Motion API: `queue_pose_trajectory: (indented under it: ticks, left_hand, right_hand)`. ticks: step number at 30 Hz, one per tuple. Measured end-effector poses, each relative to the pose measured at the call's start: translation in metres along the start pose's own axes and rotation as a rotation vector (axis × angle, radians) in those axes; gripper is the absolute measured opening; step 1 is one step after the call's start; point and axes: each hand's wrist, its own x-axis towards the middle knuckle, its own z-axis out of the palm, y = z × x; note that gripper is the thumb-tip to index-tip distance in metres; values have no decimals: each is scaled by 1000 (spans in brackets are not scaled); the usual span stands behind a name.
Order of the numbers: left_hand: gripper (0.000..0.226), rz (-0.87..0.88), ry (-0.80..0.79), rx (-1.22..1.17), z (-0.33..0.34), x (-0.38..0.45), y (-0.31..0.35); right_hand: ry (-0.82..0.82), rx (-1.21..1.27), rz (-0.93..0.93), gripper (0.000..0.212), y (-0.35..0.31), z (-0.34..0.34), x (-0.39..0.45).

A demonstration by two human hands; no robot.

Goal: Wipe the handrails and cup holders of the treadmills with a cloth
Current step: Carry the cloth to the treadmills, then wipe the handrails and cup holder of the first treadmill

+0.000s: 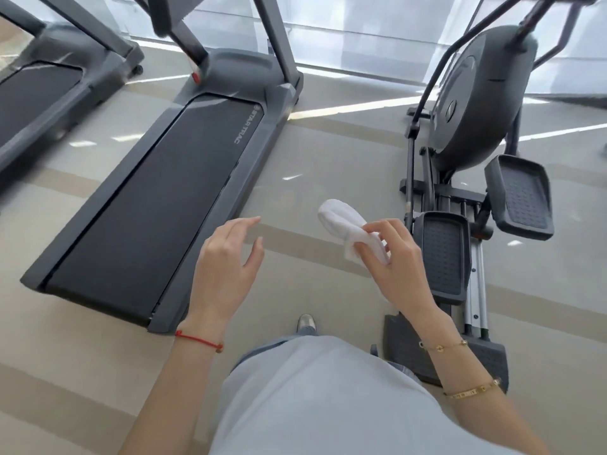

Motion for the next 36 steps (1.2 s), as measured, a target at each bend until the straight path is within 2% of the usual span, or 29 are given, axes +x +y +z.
queue_pose_trajectory:
  ticks: [13, 22, 29, 36]
  left_hand:
    - [31, -58, 58, 28, 51, 239, -12]
    - [32, -215, 232, 37, 87, 403, -8]
    - [31, -352, 381, 118, 77, 498, -17]
    - [32, -477, 507, 213, 54, 564, -56]
  right_hand:
    - [-66, 37, -30, 15, 61, 36, 253]
    - [-189, 84, -248, 16, 106, 58, 472]
    - [-241, 169, -456, 14, 87, 104, 629]
    - [-318, 231, -591, 16, 47, 178, 729]
